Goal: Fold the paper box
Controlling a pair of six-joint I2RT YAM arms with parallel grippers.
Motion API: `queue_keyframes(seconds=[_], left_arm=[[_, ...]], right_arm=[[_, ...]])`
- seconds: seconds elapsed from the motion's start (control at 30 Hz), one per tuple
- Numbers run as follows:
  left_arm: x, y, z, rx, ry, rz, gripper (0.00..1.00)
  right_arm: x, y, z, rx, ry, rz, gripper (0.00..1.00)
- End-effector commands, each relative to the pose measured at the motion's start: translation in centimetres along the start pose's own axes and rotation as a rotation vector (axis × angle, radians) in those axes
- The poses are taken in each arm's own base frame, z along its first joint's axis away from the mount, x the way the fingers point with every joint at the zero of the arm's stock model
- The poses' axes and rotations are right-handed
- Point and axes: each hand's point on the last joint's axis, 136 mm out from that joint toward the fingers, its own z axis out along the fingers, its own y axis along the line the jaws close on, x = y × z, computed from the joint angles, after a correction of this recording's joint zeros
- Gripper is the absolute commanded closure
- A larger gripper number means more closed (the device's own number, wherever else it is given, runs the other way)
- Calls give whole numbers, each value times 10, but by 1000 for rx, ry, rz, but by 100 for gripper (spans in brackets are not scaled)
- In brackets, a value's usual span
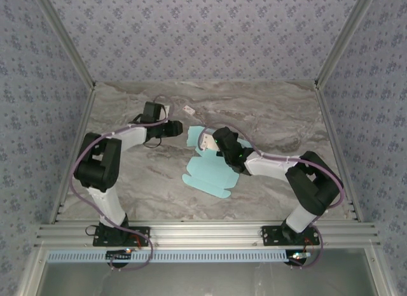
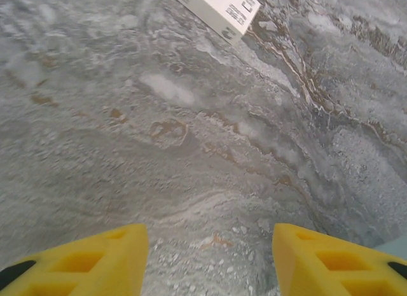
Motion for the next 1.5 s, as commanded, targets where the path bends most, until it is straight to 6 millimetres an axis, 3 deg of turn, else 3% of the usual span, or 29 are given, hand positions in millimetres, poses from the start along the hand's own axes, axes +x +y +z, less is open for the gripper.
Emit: queue_keyframes(seconds=[0.0, 0.13, 0.3, 0.43, 0.63, 0.93, 1.47], left_arm=[[2, -9, 11, 25, 34, 75, 47], [5, -11, 21, 53, 52, 92, 47], [14, -32, 27, 149, 71, 178, 48], [23, -57, 19, 282, 54, 219, 48], [36, -74, 7, 361, 25, 289, 49], [57, -88, 3, 401, 38, 439, 48], [65, -111, -10, 548, 17, 574, 46]], right_arm=[[-8, -11, -5, 54, -36, -20, 100], [-8, -12, -6, 60, -41, -19, 100], [-7, -16, -7, 73, -34, -12, 100], [-5, -19, -9, 82, -31, 4, 100], [2, -14, -10, 96, -28, 0, 100], [5, -10, -10, 132, -31, -40, 100], [4, -9, -13, 125, -60, -26, 100]])
